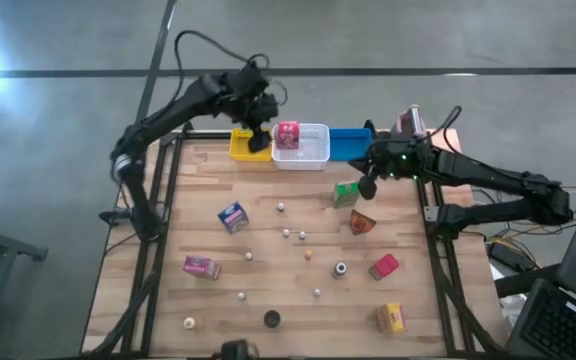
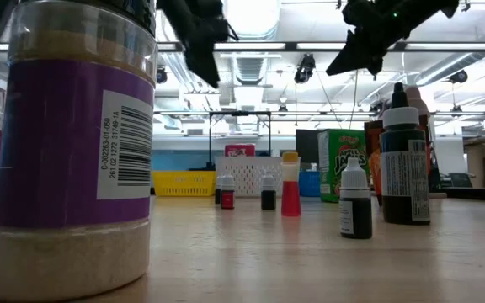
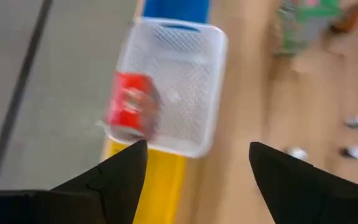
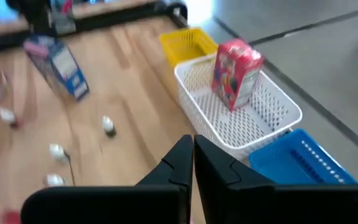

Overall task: Pick & Place Kitchen Items
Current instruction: Put the green cereal box into the white basket

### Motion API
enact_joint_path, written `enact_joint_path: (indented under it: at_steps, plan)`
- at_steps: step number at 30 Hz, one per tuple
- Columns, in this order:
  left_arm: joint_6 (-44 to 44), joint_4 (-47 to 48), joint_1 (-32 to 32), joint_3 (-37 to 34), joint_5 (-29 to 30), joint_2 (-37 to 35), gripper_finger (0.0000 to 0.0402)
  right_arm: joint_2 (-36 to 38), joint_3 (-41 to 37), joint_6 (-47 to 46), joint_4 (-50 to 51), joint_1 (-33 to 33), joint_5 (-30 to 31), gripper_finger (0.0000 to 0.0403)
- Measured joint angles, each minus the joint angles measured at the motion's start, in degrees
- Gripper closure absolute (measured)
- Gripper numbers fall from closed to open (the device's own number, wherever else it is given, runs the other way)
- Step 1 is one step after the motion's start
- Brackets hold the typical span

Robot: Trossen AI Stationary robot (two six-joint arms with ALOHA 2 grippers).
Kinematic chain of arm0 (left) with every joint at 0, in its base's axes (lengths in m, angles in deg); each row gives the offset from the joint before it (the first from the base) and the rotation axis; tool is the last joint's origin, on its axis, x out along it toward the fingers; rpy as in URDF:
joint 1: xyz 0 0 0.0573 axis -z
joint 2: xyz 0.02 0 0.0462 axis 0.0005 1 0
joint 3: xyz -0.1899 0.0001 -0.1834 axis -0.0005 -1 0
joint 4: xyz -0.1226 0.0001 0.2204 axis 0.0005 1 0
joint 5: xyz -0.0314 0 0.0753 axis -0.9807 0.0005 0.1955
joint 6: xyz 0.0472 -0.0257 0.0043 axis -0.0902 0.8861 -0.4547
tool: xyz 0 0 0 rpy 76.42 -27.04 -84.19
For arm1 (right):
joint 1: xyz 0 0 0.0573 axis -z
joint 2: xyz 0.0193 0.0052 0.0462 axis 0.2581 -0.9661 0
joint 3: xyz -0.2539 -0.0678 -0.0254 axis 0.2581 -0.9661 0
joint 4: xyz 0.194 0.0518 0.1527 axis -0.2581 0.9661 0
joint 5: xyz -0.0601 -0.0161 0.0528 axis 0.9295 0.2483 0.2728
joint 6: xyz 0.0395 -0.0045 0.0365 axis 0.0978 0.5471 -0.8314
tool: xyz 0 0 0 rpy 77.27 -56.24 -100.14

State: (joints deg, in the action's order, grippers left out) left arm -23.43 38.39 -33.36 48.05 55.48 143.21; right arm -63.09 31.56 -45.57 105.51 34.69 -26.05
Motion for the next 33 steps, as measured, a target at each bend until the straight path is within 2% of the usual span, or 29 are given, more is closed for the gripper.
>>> enact_joint_path:
  at_steps: [7,14,23,33]
  plan:
    - [5.3,-7.9,3.1,-20.6,0.3,-14.2,0.0115,-6.4,12.4,4.1,14.2,-0.1,-0.1,0.0321]
    - [12.4,-15.0,3.8,-35.4,0.5,-26.4,0.0115,-14.6,22.2,8.3,22.5,0.0,-0.1,0.0248]
    - [16.8,-21.8,4.0,-44.9,-0.4,-37.3,0.0115,-23.1,29.4,12.5,31.1,-0.1,-0.1,0.0203]
    - [17.1,-26.6,4.3,-49.6,-2.6,-39.8,0.0115,-23.5,29.9,14.8,33.9,-0.1,-0.1,0.0183]
